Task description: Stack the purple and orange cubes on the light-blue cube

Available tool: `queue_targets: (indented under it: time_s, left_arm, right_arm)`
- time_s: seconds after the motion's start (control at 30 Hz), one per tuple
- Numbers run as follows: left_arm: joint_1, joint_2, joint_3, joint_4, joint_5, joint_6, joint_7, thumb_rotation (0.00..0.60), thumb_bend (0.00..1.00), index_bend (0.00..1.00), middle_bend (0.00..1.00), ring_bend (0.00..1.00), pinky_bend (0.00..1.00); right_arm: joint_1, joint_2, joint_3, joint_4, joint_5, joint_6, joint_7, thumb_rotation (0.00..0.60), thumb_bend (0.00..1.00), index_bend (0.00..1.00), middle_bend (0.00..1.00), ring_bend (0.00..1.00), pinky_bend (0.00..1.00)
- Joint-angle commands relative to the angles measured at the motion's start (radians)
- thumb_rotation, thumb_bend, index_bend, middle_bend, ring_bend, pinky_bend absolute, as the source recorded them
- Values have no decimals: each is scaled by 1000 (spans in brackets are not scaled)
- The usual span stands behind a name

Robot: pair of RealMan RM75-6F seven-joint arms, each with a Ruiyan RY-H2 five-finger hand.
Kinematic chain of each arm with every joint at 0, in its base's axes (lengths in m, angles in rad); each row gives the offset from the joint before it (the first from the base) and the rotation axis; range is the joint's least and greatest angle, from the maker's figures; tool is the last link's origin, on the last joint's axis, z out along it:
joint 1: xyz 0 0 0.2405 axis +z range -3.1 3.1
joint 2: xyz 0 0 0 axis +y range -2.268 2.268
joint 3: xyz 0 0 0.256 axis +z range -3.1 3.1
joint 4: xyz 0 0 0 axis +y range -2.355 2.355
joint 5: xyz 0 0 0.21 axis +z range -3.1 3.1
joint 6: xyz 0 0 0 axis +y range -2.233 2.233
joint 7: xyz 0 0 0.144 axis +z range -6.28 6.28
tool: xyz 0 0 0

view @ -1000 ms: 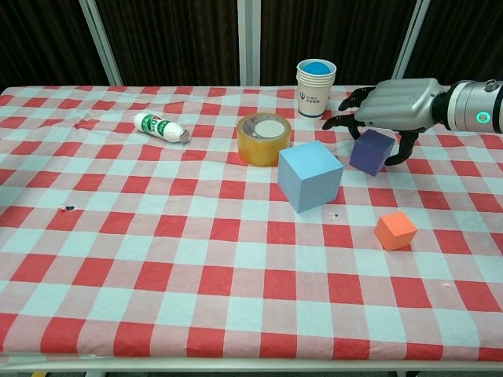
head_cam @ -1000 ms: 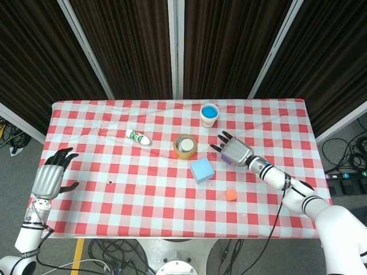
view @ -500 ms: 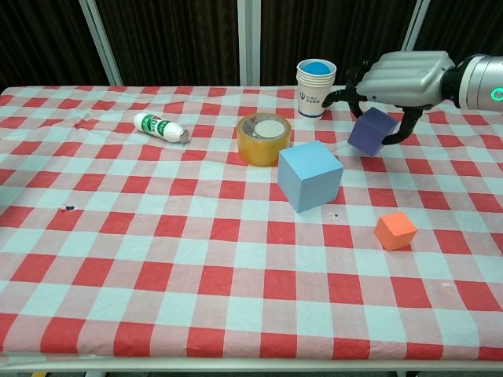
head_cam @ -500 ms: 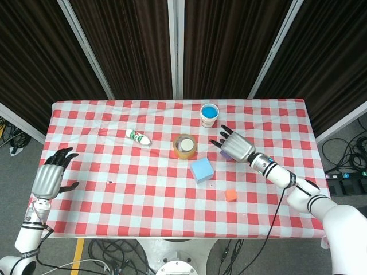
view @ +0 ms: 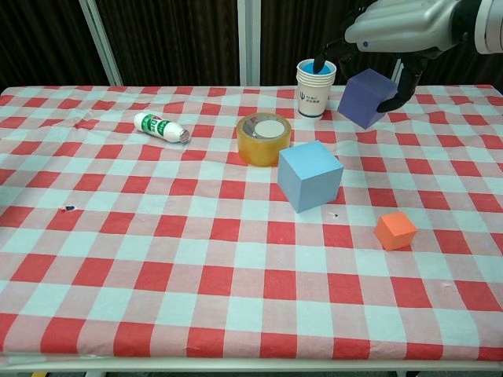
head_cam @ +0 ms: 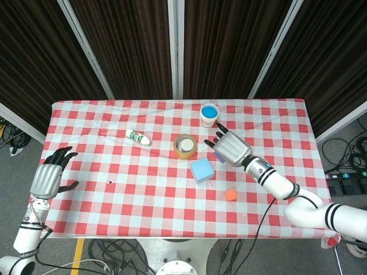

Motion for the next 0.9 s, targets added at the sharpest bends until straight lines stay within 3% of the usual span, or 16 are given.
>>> queue_targets:
  time_s: [0.03,0.13,0.27,0.47,0.9]
  left_arm:
    - [1,2,0,-3,2,4,-3,600,111,277,244,162,286]
    - [2,4,-2,-7,2,6,-8,600,112,277,244,162,286]
    - [3,7,-5,-8,-1,8,-17,600,111,277,244,161,285]
    - [4,11,-8,-2,-9,4,-34,600,111,277,244,161,286]
    - [7,10,-15,18,-24,-2,-51,600,111,277,244,161,285]
  right_arm:
    - [132,76,16,-355,612,190,-452,600,171,160,550,225,0]
    - [224,38,26,-428,868,307,-559,600,177,160,550,225,0]
    - [312,-23,47,-448,1066,412,-636,600,179,160,550,225,0]
    - [357,-104,69,-416,1179,451,-651,600,179,160,550,225,0]
    - [407,-232,77,-257,1222,396,-680,600,179,160,546,225,0]
